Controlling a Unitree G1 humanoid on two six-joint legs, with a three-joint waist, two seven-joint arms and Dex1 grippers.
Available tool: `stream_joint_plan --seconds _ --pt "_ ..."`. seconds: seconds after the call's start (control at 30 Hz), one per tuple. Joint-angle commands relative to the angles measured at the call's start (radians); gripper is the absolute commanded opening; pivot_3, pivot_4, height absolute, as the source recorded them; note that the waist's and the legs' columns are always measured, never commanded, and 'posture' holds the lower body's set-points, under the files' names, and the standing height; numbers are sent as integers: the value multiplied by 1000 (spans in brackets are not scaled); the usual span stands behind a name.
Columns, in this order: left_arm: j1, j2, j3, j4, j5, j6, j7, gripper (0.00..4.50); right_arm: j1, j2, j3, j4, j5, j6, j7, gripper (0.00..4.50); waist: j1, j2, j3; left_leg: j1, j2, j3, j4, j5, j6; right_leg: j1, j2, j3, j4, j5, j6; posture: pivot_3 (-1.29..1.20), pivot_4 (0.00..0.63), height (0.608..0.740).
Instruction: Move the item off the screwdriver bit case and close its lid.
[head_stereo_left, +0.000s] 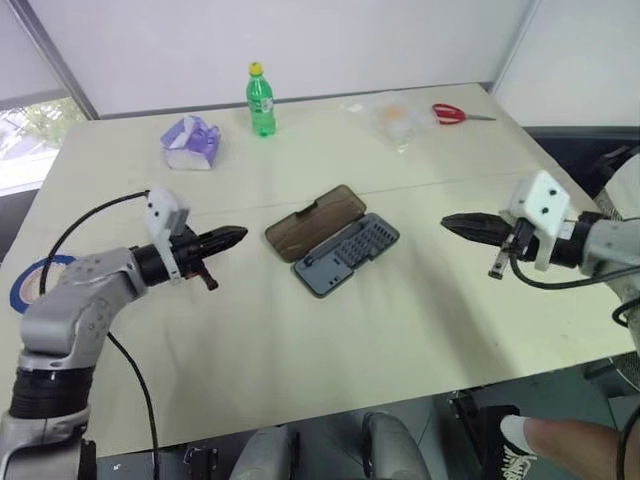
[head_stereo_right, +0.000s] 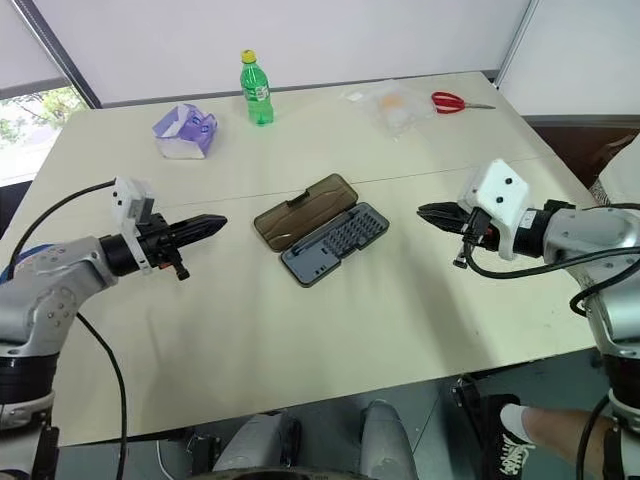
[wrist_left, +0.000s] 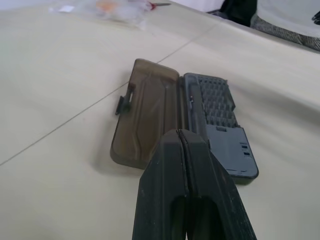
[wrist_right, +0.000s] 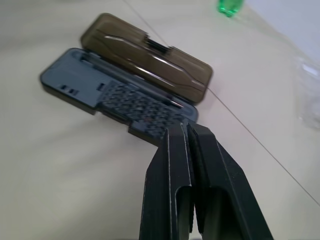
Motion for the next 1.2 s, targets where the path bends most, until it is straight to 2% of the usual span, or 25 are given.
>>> stream_joint_plan --seconds 0.03,0.4,1.2 --pt "-21 -1 16 -12 -13 3 -2 0 -29 -10 -1 -30 15 3 15 102 0 0 0 0 0 0 0 0 0 0 0 0 0 0 0 0 150 740" --pt "-52 -46 7 -24 -19 40 25 0 -41 16 21 -21 -9 -15 -10 102 2 -1 0 -1 0 0 0 0 0 -1 0 0 0 0 0 0 150 740" --pt "-39 -78 -26 -42 5 81 72 0 -46 74 48 -36 -30 -14 -61 102 2 0 0 -1 0 0 0 0 0 -1 0 0 0 0 0 0 150 740"
